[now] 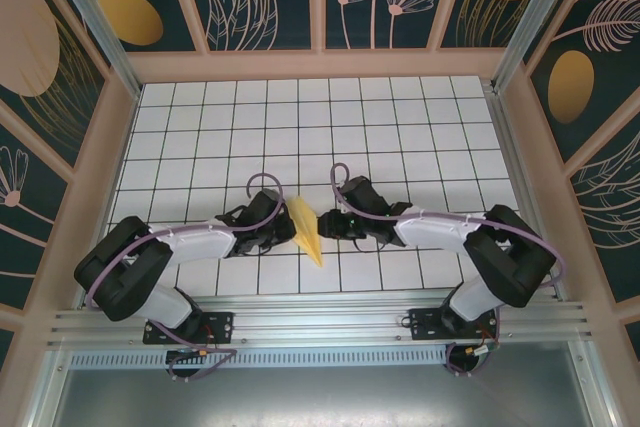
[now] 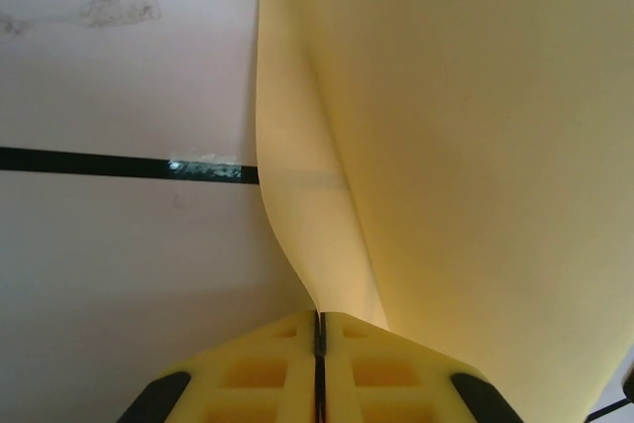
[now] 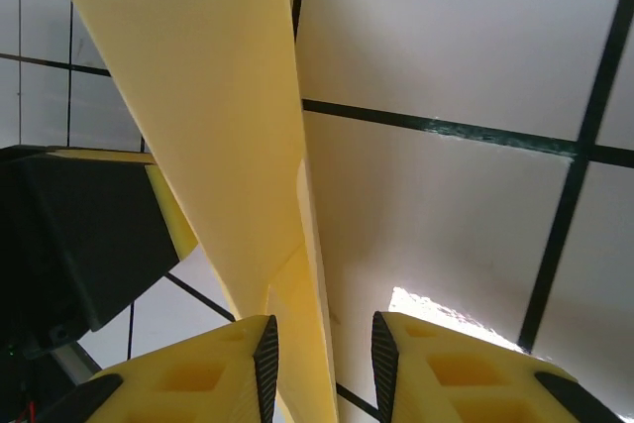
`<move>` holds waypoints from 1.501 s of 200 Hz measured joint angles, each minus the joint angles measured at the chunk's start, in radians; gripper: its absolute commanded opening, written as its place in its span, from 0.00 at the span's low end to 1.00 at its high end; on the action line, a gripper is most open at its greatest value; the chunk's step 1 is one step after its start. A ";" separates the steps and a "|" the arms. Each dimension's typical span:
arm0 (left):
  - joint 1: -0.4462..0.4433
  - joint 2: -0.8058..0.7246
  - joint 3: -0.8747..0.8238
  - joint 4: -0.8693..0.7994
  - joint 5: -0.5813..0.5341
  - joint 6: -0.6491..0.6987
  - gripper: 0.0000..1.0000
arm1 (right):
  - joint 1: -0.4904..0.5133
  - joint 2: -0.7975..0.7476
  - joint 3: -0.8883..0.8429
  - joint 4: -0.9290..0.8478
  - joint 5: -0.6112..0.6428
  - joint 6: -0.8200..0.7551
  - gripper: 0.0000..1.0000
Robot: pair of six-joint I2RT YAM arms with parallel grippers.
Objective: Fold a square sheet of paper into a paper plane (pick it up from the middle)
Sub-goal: Turn over a paper plane at the center of the table, then move the paper plane to the center of the table.
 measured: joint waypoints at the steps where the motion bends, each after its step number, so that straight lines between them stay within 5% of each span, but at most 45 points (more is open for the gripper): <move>1: 0.000 0.000 -0.002 0.002 0.000 0.000 0.09 | 0.001 0.002 0.001 0.000 0.000 0.000 0.34; 300: 0.000 -0.019 -0.018 0.043 0.000 -0.003 0.11 | 0.143 0.121 0.158 -0.121 0.151 -0.114 0.37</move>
